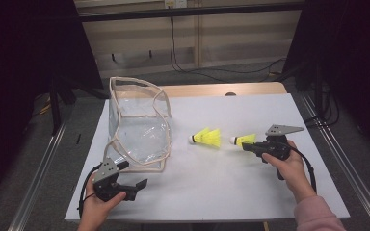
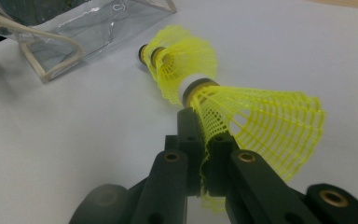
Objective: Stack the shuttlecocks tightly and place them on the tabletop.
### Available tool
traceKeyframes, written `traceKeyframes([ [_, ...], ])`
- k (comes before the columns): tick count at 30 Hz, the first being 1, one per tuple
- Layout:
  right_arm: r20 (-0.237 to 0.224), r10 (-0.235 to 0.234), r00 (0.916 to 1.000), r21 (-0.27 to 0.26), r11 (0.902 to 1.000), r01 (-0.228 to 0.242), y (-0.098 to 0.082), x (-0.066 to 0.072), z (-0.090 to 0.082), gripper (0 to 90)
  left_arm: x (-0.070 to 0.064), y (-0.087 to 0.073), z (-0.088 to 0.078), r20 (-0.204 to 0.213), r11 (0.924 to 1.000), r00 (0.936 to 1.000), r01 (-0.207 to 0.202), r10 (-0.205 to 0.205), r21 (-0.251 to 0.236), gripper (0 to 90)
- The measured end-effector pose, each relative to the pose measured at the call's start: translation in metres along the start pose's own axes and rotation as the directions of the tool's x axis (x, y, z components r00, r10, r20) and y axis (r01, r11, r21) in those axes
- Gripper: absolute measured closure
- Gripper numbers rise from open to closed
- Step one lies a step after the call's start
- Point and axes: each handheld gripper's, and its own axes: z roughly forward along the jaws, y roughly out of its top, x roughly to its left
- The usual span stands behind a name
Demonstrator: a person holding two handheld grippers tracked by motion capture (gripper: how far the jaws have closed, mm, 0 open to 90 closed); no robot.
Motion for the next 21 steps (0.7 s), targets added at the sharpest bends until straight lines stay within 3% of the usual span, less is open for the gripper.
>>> traceKeyframes([
  [21, 0.010, -0.022, 0.9997, 0.011, 0.9997, 0.022, 0.010, 0.005, 0.011, 88.1, 0.001, 0.000, -0.001, 0.006, 1.0000, 1.0000, -0.008, 0.008, 0.006, 5.0],
])
